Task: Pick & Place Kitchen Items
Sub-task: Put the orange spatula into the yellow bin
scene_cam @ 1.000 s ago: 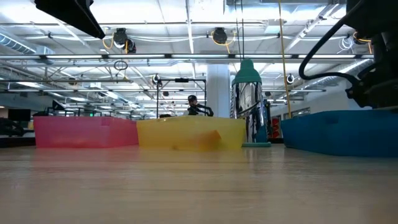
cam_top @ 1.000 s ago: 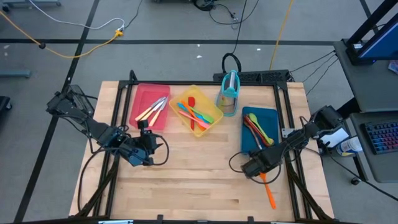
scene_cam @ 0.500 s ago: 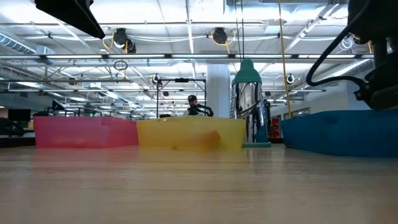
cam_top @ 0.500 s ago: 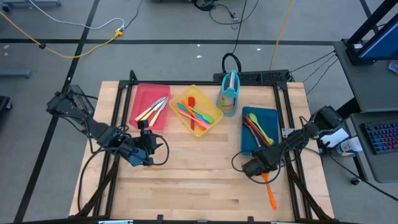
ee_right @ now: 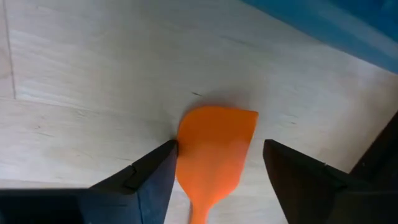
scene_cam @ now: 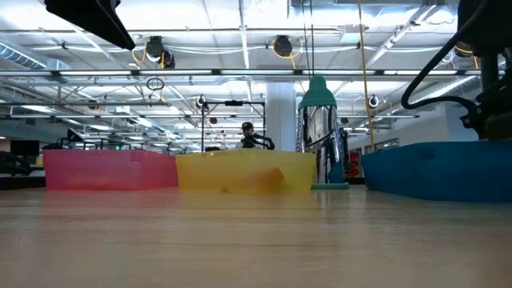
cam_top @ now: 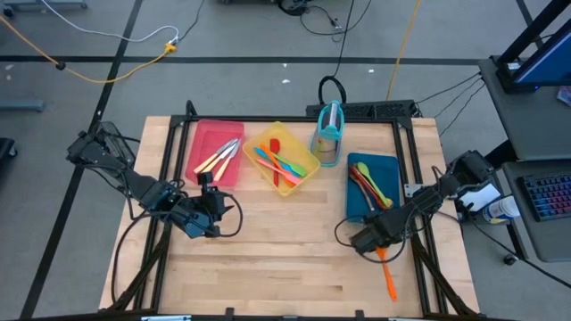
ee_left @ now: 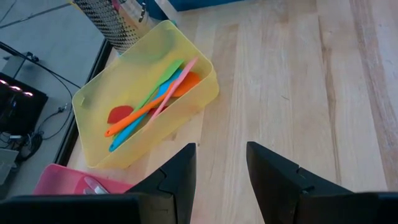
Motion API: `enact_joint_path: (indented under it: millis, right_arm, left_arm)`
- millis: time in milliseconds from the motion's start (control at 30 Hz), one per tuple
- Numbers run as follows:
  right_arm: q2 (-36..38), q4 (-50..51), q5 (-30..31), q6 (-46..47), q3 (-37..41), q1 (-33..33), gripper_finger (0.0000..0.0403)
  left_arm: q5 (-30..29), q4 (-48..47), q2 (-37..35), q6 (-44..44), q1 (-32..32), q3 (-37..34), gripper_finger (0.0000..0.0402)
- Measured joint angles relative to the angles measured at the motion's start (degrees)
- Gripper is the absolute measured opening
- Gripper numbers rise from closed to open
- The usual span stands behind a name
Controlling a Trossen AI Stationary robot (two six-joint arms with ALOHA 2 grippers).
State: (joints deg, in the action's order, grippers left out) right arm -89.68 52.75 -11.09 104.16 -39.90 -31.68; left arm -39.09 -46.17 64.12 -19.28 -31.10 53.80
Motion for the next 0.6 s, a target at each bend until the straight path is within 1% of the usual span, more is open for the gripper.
enact_joint_path:
  millis: [167, 300, 400, 600]
  right_arm:
    - [0.4, -3.7, -0.1, 1.0, 2.2, 0.1, 0.0243]
    - [0.5, -6.4, -0.4, 0.9, 2.4, 0.0, 0.0227]
    - [0.5, -7.1, -0.2, 0.2, 2.4, 0.0, 0.0199]
    - [0.5, -8.0, 0.5, -3.4, 2.4, 0.1, 0.0123]
  left_arm:
    - [0.0, 0.0, 0.0, 0.0, 0.0, 0.0, 0.0145]
    - [0.0, 0.0, 0.0, 0.1, 0.0, 0.0, 0.0145]
    - [0.0, 0.0, 0.0, 0.1, 0.0, 0.0, 0.0145]
    - [0.0, 0.0, 0.0, 0.0, 0.0, 0.0, 0.0145]
